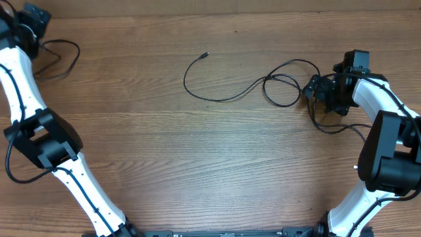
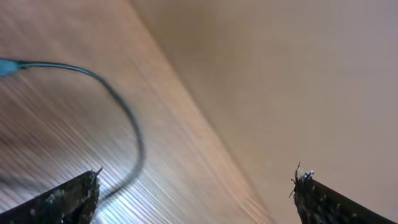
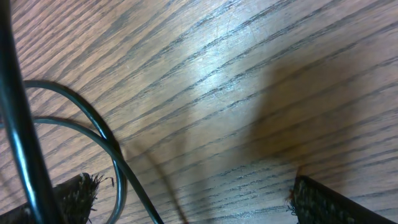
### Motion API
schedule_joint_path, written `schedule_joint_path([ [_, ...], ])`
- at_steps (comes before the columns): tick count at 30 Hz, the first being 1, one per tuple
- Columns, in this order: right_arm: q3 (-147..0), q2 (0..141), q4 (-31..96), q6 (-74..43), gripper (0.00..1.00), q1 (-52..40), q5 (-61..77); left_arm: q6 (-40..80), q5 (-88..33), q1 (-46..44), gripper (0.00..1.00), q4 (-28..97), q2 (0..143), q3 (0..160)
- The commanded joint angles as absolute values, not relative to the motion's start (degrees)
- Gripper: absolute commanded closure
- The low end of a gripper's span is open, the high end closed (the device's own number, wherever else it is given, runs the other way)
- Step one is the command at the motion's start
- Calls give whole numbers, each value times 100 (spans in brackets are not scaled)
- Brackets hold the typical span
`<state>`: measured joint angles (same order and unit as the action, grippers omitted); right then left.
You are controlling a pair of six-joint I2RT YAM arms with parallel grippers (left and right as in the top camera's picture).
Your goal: Untangle cables
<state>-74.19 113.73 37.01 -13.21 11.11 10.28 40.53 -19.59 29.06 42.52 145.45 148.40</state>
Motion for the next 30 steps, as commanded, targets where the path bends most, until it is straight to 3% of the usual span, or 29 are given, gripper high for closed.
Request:
schedule_joint_path([
  [1,-7275,11489,3736,-1352,0,1057,1229,4150,-2812,2908,0,4912,14538,15681],
  [3,-7275,11489,3736,-1352,0,1057,1229,4486,-2801,2877,0,5874,14538,16090],
  [5,-7275,11489,3736,-1352,0,1057,1229,4508,-1914,2805,0,7183,14538,16326],
  [10,-7275,11489,3736,-1352,0,1057,1229,4845,-692,2683,0,8659,14626,16195],
  [13,-7275,11489,3736,-1352,0,1057,1229,4825,-1286,2674,0,8844,14630,16088],
  [20,-7275,11489,3736,-1352,0,1057,1229,2982,-3791,2502,0,8960,14617,16125],
  [30,-7275,11489,3736,-1352,0,1057,1229,1990,-3557,1737,1,9522,13841,16409],
])
